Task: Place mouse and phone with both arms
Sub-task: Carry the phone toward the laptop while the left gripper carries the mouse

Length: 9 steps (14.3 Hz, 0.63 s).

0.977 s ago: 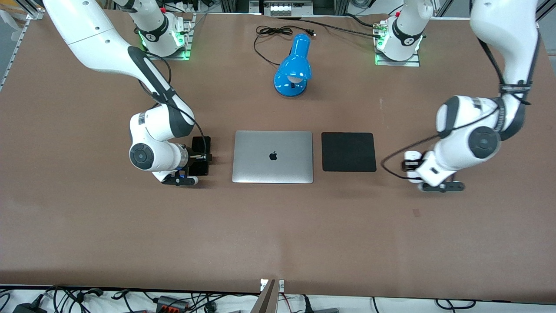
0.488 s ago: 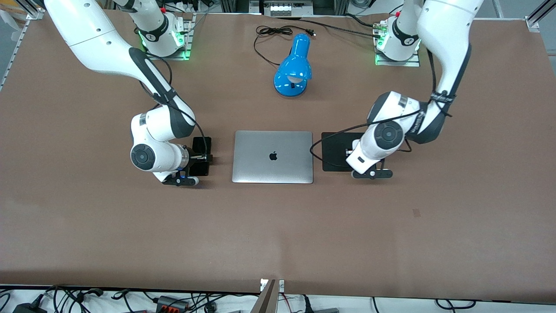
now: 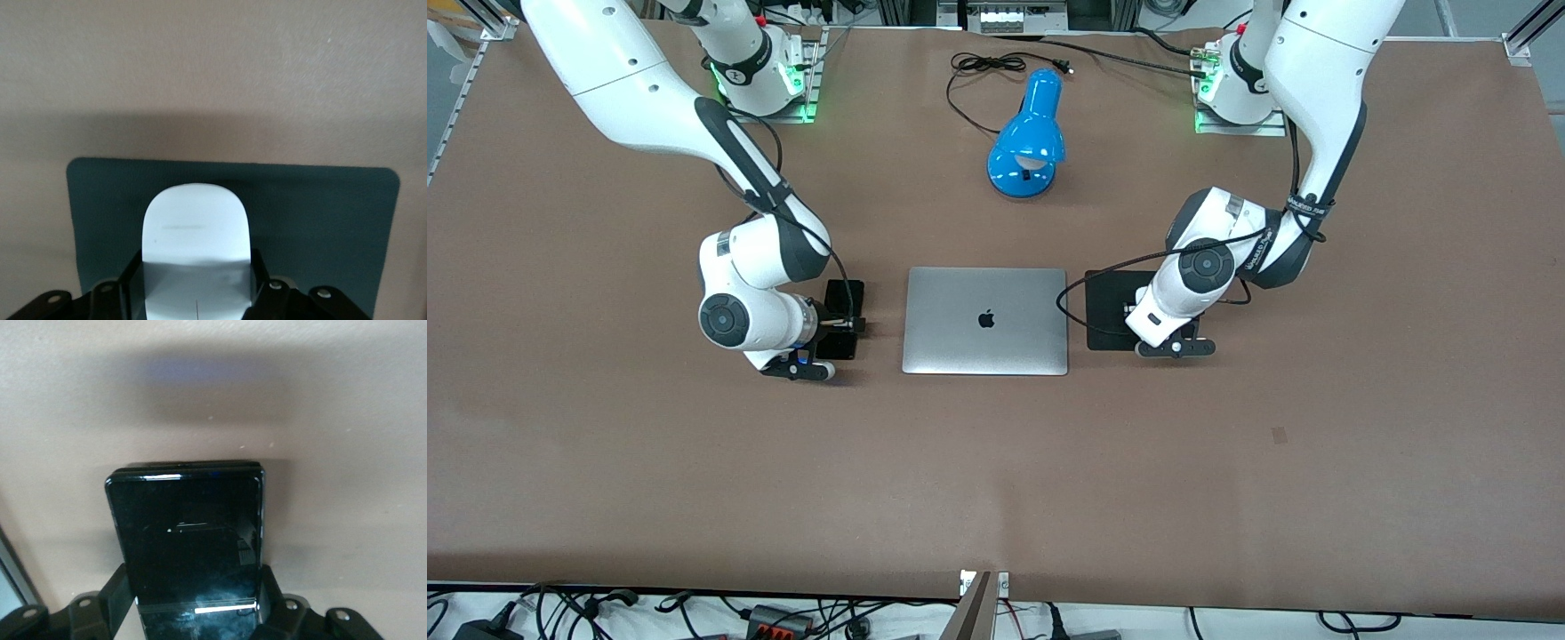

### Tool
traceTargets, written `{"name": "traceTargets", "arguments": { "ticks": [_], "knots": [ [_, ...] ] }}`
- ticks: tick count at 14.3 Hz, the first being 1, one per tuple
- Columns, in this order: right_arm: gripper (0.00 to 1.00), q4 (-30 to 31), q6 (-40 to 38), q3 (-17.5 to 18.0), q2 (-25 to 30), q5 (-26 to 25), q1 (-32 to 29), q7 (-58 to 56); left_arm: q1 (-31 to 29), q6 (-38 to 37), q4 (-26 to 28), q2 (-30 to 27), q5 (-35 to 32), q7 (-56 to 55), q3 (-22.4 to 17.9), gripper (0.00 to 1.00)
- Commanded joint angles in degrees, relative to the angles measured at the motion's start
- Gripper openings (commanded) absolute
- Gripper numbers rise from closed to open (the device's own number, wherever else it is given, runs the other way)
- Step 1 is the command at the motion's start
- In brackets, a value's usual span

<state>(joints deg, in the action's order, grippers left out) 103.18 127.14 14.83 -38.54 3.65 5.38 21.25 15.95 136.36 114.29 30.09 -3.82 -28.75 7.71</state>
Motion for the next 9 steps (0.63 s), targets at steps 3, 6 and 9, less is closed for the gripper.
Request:
{"name": "traceTargets", "arguments": {
  "ticks": [3,6,9],
  "knots": [
    [0.29,-1.0,0.7,0.1,-1.0,-0.2,1.2,0.5,0.1,3.1,1.5,-0.2,-1.5,-1.2,-0.1,0.67],
    [0.34,-0.8,1.0,0.1,-1.0,-0.4,2.4,-2.7,-0.3,3.0,1.3,-0.4,-1.5,-0.6,-0.1,1.00],
    [1.00,-1.0,0.8,-0.1,-1.5,-0.1,2.4,-2.3,-0.4,1.9,0.4,-1.8,-1.5,-1.1,-0.1,1.00]
  ]
}}
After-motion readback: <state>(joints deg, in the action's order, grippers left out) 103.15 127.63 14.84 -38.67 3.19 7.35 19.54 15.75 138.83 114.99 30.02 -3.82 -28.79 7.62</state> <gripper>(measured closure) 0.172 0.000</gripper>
